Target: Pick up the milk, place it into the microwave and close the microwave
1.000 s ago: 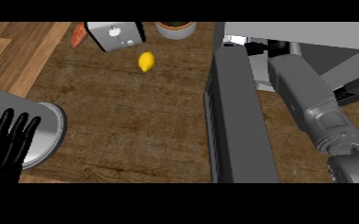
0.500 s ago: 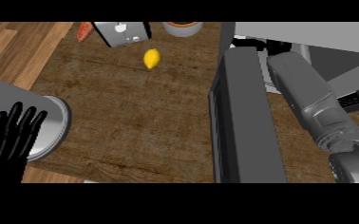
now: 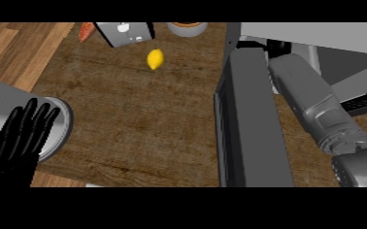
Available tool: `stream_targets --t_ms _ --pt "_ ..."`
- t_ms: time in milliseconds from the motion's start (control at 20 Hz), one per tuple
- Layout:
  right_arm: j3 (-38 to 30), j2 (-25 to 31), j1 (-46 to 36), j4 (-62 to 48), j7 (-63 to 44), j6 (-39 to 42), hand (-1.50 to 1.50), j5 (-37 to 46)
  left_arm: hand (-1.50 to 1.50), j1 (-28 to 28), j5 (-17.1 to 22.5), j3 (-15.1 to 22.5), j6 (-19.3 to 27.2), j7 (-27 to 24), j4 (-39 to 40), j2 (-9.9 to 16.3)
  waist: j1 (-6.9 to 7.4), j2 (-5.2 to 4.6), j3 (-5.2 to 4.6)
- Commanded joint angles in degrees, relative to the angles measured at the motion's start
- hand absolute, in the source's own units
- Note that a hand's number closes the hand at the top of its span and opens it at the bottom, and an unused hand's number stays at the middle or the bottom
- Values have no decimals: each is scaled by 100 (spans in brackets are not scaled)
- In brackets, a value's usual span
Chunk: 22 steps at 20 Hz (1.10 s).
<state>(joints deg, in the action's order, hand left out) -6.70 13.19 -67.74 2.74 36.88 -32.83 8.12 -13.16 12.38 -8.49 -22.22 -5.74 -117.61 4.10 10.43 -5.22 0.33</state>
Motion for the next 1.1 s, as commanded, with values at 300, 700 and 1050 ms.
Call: stream_targets --t_ms 300,700,1050 --pt "-281 -34 -2 13 -59 642 -150 -243 -150 157 -305 243 141 24 44 -139 -10 17 9" --pt "-297 104 135 5 -1 981 -150 -231 -150 180 -554 532 213 83 20 -268 -179 111 4" --pt "-366 187 427 49 304 1387 -150 -291 -150 86 -625 704 185 88 -8 -330 -167 111 6"
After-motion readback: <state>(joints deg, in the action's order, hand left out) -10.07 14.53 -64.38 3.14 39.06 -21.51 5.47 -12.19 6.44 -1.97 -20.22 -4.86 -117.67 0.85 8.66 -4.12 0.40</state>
